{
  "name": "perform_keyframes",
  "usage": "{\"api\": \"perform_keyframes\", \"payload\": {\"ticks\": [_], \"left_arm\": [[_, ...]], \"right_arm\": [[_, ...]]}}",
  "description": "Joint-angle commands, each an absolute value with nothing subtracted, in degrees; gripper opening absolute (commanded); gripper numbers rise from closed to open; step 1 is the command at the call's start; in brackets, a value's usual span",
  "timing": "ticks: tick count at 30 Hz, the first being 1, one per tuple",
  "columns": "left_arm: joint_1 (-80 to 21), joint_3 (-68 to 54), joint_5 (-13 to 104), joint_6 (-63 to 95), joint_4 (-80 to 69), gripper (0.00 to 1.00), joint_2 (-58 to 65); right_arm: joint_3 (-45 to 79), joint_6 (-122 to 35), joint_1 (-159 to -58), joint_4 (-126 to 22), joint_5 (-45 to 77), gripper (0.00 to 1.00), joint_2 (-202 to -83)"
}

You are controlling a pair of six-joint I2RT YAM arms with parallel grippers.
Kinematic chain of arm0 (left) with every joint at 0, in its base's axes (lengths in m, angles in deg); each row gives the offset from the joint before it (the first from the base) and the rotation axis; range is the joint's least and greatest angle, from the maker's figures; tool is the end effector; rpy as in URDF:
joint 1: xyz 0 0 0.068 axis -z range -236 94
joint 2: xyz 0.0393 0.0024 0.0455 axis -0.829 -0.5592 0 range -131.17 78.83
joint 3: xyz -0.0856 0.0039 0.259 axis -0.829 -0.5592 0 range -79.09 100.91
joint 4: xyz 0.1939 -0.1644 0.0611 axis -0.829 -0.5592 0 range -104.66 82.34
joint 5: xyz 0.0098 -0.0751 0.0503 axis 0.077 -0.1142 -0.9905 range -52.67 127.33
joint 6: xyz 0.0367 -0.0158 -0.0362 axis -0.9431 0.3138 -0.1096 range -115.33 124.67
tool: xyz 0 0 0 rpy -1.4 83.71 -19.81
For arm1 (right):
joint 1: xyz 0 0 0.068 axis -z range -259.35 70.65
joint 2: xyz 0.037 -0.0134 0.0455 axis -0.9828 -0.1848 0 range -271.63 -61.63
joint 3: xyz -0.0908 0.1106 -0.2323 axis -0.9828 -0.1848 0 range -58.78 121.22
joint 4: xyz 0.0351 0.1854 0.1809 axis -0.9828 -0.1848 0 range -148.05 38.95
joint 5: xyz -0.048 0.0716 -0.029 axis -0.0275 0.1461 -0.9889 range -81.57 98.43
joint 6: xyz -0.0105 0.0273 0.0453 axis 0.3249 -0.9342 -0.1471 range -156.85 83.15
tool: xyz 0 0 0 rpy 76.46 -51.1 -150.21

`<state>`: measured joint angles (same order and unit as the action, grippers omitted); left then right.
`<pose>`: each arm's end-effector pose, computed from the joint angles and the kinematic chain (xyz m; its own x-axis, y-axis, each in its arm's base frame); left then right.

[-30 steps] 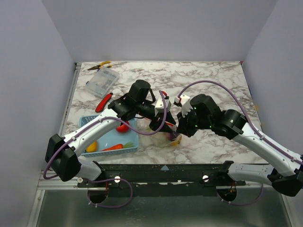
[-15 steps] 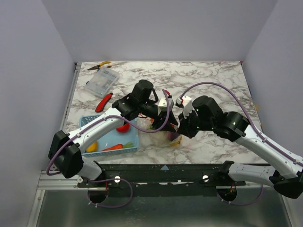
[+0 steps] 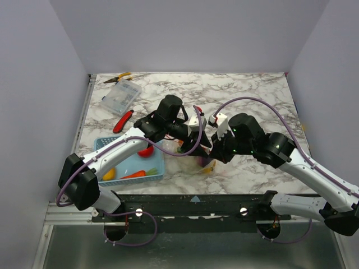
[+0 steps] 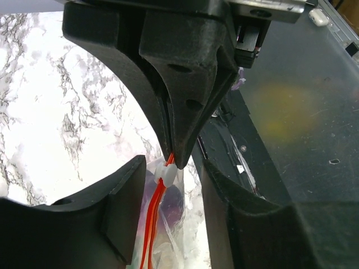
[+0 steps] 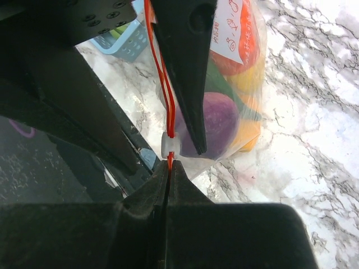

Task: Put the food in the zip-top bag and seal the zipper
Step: Zip the zipper food storage bag at the center of the board.

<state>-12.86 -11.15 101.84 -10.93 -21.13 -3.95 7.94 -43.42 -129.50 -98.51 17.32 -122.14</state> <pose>0.2099 -0.2406 0.3283 -0.0983 0.2507 -0.9631 0.9350 -0.3080 -0.1757 0.1299 0.1640 0.3574 -0.5151 -0.4407 -0.7352 -0.7791 0.5983 0.1872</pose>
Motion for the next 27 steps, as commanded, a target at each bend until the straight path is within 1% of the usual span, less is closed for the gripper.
{"api": "perform_keyframes", "payload": {"ticks": [1,6,9,11,13,20,27], "left_arm": [[-13.24,-11.77,102.85,-10.86,-19.53,0.4,-4.38],[-13.26,-11.33,103.03,-11.36,-20.22,0.15,-4.72],[-13.28,-10.99,102.83,-12.08,-21.25,0.06,-4.73],[-13.23,-10.97,102.1,-12.6,-21.79,0.02,-4.45],[-13.28,-11.07,101.1,-12.95,-22.1,0.0,-3.98],[-13.44,-11.08,97.34,-15.03,-24.4,0.0,-2.59],[-14.82,-10.8,95.55,-15.72,-25.54,0.0,-2.12]], "right_arm": [[7.49,-43.12,-129.36,-95.81,17.62,0.0,-120.92],[7.04,-44.25,-129.36,-95.61,15.3,0.0,-120.97],[6.18,-45.79,-129.36,-94.75,14.03,0.0,-120.6],[6.11,-47.39,-129.36,-94.62,10.76,0.0,-120.26],[6.09,-49.92,-129.36,-94.79,5.06,0.0,-120.46],[4.45,-59.04,-129.36,-96.63,-10.29,0.0,-120.49],[3.91,-62.76,-129.36,-98.61,-15.07,0.0,-119.28]]}}
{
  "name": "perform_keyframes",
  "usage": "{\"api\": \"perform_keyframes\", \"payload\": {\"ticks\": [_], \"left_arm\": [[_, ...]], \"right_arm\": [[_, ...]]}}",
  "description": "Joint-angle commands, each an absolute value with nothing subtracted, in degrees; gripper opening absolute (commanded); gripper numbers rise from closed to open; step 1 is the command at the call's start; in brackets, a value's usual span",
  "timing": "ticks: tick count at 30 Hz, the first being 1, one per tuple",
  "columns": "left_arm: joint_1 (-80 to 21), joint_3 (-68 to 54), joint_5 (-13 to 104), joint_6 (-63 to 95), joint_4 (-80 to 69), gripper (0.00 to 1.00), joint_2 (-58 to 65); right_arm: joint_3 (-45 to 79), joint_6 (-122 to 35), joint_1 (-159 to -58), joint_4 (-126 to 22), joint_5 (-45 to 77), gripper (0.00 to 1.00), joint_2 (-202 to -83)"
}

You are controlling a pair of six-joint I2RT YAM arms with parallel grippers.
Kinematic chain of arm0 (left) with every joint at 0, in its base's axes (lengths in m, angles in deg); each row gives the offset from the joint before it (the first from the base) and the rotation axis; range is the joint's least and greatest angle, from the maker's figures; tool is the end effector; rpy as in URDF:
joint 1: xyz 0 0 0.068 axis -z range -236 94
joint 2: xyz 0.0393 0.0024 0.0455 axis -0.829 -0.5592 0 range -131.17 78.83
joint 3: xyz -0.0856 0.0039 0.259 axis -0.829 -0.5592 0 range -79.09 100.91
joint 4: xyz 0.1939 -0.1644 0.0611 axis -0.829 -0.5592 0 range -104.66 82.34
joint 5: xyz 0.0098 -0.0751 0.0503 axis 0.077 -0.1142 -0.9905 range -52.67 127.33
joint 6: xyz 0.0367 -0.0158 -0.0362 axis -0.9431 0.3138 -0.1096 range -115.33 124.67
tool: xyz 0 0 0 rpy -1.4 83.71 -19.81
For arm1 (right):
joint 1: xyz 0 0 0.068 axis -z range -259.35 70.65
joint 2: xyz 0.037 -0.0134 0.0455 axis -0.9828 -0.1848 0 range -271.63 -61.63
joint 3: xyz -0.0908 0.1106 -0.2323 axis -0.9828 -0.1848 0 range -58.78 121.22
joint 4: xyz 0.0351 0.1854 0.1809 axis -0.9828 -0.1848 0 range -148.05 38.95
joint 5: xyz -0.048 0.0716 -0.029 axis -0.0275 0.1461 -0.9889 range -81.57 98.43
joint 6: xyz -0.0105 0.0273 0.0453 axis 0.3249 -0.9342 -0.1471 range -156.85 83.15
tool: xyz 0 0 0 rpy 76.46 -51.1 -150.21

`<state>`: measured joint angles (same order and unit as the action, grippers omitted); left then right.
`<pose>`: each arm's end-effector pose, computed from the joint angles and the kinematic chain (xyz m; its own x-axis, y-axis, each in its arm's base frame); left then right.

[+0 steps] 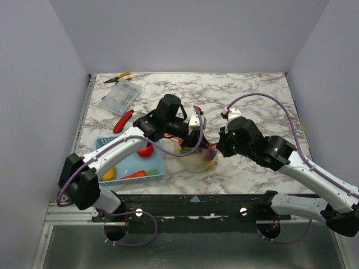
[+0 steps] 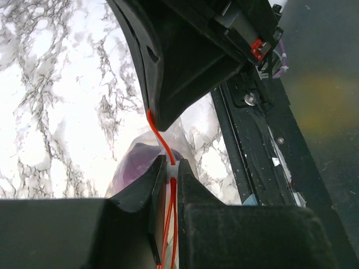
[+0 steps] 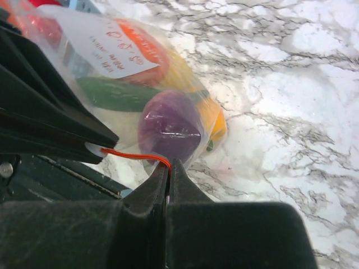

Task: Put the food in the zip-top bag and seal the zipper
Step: Zip the zipper food storage bag at the center of the board.

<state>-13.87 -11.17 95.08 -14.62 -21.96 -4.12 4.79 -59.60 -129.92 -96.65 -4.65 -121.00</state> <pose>0.2178 -0.2375 0.3243 -0.0441 0.2775 -0.9597 0.9740 -0.2017 -0.1031 0.1377 0.1546 0.3465 -0.6366 -0.1812 -0.7496 -0.4319 0.8891 0.1519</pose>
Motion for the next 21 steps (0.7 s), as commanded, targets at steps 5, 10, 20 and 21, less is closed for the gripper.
{"api": "perform_keyframes", "payload": {"ticks": [5,10,20,21], "left_arm": [[-16.62,-10.71,93.53,-16.66,-26.62,0.0,-1.2],[-18.15,-10.54,91.52,-18.11,-28.09,0.0,-0.89],[-21.33,-11.4,86.82,-21.68,-30.56,0.0,1.19],[-21.92,-11.49,86.52,-22.08,-30.89,0.0,1.44]], "right_arm": [[3.27,-64.55,-129.36,-100.29,-18.28,0.0,-117.9],[3.78,-66.94,-129.36,-103.07,-22.95,0.0,-117.28],[4.52,-71.53,-129.36,-106.65,-29.67,0.0,-117.38],[4.5,-71.84,-129.36,-106.79,-29.93,0.0,-117.43]]}}
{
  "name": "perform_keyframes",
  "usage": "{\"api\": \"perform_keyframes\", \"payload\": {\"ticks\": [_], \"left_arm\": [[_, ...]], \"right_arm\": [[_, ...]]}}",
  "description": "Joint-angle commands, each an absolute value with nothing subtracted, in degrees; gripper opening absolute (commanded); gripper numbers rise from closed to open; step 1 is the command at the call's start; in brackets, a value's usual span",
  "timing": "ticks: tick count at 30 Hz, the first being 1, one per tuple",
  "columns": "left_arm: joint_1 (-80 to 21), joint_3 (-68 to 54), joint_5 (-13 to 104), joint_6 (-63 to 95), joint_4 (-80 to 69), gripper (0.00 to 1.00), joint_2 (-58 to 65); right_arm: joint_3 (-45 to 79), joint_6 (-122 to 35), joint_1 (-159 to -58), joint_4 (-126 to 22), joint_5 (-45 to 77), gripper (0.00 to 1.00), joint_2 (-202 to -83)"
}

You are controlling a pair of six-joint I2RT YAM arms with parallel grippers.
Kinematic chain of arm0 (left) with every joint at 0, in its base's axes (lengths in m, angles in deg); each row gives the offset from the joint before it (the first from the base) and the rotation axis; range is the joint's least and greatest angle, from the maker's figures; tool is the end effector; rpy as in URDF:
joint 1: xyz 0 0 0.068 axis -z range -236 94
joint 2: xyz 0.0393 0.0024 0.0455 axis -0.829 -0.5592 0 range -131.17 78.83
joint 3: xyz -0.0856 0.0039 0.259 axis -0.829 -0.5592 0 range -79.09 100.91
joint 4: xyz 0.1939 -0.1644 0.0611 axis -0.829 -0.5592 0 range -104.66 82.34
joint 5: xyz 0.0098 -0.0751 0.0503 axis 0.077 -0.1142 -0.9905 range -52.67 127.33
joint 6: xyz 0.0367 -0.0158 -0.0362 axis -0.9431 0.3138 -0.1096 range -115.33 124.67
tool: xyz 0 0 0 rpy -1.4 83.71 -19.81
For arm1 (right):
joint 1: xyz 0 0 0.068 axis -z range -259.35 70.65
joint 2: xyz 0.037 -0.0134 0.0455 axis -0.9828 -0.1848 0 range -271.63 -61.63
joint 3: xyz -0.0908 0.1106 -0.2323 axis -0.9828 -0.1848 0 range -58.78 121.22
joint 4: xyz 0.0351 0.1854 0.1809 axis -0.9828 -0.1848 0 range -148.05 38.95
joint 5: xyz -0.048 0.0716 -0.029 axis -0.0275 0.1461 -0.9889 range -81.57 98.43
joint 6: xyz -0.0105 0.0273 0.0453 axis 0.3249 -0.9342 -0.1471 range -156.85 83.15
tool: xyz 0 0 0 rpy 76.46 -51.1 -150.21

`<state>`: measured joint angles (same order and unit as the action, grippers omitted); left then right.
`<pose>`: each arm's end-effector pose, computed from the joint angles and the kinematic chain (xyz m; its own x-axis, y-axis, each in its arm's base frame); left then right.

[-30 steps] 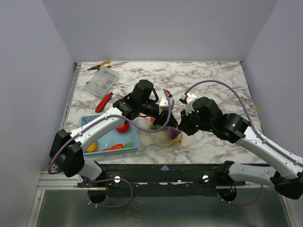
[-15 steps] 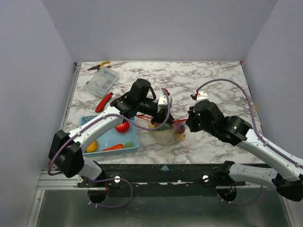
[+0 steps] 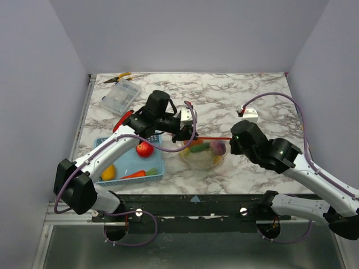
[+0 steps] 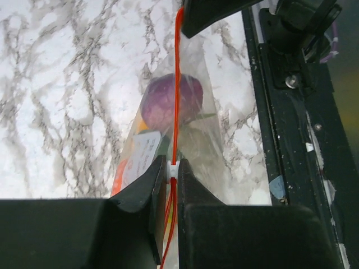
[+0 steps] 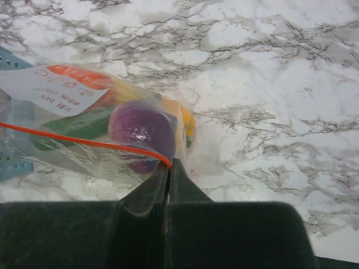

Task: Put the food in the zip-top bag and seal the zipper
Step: Zip the zipper food storage bag at the center of the board.

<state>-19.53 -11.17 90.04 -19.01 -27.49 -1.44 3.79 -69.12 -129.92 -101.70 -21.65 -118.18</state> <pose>0.2313 -0.2061 0.3290 -0.0302 0.3248 -0.9453 0.9977 -0.0474 -0.0482 0.1322 0.1325 0.3455 -0.6132 -0.0184 -0.7897 -0.1352 0.9874 0.0820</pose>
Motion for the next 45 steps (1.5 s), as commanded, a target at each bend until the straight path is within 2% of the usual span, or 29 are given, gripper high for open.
{"api": "perform_keyframes", "payload": {"ticks": [1,18,45], "left_arm": [[-22.37,-11.66,85.93,-22.37,-30.99,0.0,1.81],[-29.02,-15.87,77.0,-27.45,-30.85,0.0,4.53],[-33.83,-19.32,74.87,-29.07,-27.8,0.0,7.06]], "right_arm": [[4.5,-72.27,-129.36,-107.06,-30.5,0.0,-117.48],[4.42,-73.85,-129.34,-107.95,-32.68,0.0,-117.46],[5.09,-73.83,-129.31,-108.51,-32.95,0.0,-117.48]]}}
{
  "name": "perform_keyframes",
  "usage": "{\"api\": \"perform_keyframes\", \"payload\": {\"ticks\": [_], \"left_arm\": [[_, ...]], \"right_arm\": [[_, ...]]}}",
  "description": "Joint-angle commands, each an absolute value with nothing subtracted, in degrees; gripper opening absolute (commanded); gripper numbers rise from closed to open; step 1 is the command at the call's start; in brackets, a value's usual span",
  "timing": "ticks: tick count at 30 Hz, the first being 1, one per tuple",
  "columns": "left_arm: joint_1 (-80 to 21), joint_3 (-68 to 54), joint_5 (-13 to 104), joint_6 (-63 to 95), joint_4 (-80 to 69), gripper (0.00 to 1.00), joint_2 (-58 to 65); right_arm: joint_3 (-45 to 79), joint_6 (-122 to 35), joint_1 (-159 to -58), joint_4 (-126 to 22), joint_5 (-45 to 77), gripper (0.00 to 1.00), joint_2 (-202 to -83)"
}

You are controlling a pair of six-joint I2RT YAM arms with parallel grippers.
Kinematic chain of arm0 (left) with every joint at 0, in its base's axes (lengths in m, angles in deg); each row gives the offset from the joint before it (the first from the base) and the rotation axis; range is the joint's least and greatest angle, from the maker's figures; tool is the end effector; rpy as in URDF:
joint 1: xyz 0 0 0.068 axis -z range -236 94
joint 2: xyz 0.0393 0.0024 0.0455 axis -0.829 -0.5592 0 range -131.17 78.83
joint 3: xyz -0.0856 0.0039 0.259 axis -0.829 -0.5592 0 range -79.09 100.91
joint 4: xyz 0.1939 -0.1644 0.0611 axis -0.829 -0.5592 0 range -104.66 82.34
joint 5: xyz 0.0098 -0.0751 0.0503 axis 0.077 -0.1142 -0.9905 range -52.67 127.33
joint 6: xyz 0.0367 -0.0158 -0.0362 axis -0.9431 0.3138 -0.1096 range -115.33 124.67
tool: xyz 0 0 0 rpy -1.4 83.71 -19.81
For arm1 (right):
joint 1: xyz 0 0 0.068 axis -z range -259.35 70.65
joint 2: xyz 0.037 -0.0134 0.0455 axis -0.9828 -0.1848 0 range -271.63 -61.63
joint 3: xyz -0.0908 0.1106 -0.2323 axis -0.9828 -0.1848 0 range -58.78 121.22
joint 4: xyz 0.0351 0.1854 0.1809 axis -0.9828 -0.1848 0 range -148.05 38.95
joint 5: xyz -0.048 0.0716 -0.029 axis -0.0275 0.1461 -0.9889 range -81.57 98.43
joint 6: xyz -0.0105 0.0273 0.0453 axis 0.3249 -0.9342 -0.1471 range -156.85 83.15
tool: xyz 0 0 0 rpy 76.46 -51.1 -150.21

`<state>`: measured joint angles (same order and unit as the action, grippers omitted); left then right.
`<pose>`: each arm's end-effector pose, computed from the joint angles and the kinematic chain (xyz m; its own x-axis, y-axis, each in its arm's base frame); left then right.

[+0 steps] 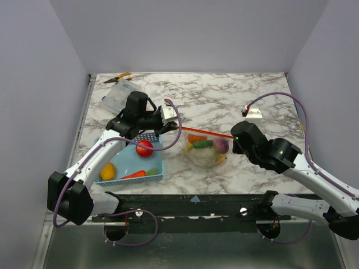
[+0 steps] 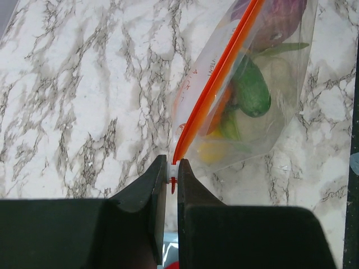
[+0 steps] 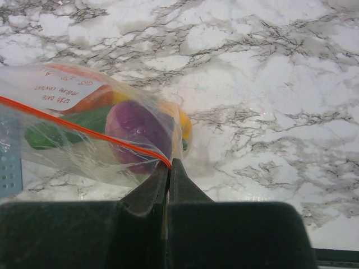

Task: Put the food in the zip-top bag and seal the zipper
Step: Zip the zipper food storage bag at the center of the board, then place the zipper food storage bag at the center of the board.

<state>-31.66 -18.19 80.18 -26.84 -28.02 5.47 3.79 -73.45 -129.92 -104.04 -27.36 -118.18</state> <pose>0.2458 -0.1377 0.3179 0.0090 0.4164 -0.9091 0.9596 0.2520 0.1249 0.1317 0.1272 0.3439 -0.5952 0.0376 -0.8027 -0.0226 0.9977 0.0634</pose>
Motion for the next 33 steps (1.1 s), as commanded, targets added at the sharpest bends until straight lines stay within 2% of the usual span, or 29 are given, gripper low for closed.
{"api": "perform_keyframes", "payload": {"ticks": [1,16,18,19,20,26,33], "left_arm": [[-33.86,-19.41,74.77,-29.18,-27.79,0.0,7.17],[-34.12,-21.61,74.54,-31.19,-26.9,0.04,9.5],[-34.11,-21.44,76.2,-30.86,-27.0,0.11,9.61],[-34.11,-21.28,77.24,-30.52,-27.04,0.19,9.74],[-34.11,-21.11,77.83,-30.15,-26.88,0.32,10.08],[-34.26,-21.72,74.42,-27.73,-23.87,0.66,14.5],[-34.23,-25.85,67.33,-21.95,-12.46,0.72,23.62]], "right_arm": [[5.12,-73.85,-129.28,-108.56,-32.97,0.0,-117.45],[5.15,-74.05,-129.28,-108.76,-32.91,0.0,-117.89],[4.59,-72.95,-129.27,-107.66,-31.59,0.0,-117.61],[4.14,-72.26,-129.33,-106.17,-30.64,0.0,-117.3],[3.82,-71.71,-129.32,-105.4,-30.12,0.0,-116.88],[4.67,-71.38,-129.27,-105.23,-29.95,0.0,-117.79],[5.14,-70.85,-129.27,-103.33,-29.74,0.0,-119.47]]}}
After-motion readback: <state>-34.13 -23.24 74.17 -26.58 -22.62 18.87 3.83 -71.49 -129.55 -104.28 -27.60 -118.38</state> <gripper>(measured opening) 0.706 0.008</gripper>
